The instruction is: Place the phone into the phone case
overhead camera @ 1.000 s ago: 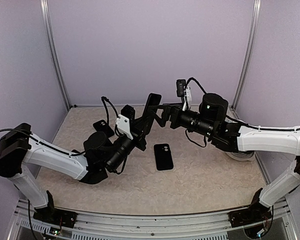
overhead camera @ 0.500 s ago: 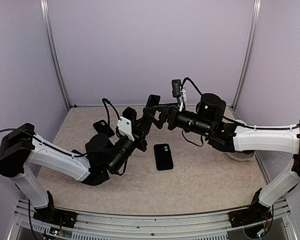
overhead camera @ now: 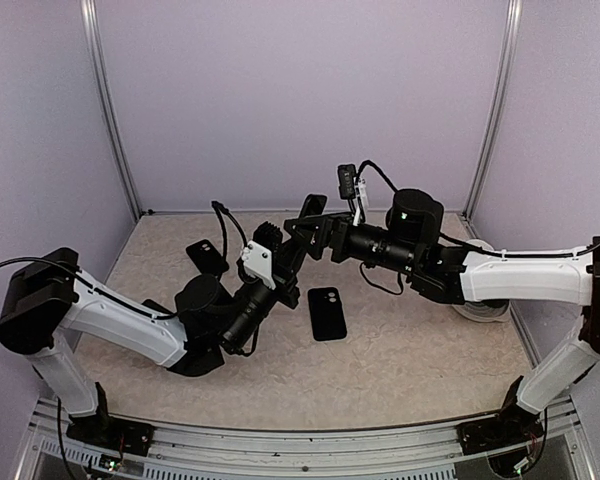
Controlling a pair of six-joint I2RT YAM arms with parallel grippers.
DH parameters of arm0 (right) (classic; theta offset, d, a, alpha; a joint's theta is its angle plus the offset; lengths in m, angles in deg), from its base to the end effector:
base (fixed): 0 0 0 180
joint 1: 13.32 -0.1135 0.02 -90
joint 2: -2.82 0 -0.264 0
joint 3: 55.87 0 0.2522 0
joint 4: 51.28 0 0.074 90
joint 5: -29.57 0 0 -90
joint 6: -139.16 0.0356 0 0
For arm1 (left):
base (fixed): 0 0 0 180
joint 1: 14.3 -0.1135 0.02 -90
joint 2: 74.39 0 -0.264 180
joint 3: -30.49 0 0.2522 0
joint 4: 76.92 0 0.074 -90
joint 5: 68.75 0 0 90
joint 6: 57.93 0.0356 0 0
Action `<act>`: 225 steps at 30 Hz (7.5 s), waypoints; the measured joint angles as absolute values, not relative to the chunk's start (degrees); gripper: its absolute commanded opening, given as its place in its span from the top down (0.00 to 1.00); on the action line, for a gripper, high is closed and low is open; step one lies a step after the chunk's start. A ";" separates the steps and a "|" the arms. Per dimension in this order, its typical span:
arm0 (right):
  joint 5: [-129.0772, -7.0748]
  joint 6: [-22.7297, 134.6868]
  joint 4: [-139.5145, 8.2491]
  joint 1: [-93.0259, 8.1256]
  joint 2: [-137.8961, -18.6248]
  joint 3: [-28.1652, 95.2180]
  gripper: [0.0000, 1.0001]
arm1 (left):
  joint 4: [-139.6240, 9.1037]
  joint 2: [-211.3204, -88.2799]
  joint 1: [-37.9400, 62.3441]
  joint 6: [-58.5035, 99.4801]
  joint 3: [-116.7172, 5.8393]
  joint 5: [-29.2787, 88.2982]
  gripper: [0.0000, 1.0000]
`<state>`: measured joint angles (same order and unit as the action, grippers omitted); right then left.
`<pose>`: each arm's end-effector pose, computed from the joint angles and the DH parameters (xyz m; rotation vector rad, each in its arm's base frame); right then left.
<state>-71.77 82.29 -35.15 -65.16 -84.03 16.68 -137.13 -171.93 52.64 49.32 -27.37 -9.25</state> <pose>0.2161 0.2864 0.3183 -0.4453 1.6379 1.3011 0.1525 -0.3120 0.2509 0.4493 1.1935 -0.4256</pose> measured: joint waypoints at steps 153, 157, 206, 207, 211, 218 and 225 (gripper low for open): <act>-48.23 76.32 -78.16 -61.88 -101.30 24.17 0.83 | -74.05 -183.97 31.11 0.98 -44.72 17.04 0.50; -48.21 77.26 -79.78 -61.97 -101.32 24.46 0.82 | -74.05 -184.04 31.11 0.95 -44.74 16.84 0.50; -49.50 76.30 -85.75 -63.45 -101.54 25.77 0.78 | -72.46 -184.94 31.11 2.11 -46.69 16.30 0.49; -49.32 76.32 -85.75 -63.45 -101.54 25.59 0.78 | -72.46 -184.94 31.11 2.11 -46.69 16.30 0.49; -48.88 76.06 -86.18 -63.45 -101.54 25.68 0.77 | -72.48 -184.94 31.11 2.13 -46.69 16.30 0.49; -49.15 76.26 -89.64 -63.45 -101.54 26.51 0.74 | -72.46 -184.94 31.11 2.33 -46.69 16.28 0.49; -49.60 77.24 -90.01 -63.45 -101.64 26.51 0.66 | -72.46 -184.94 31.11 2.51 -46.69 16.28 0.49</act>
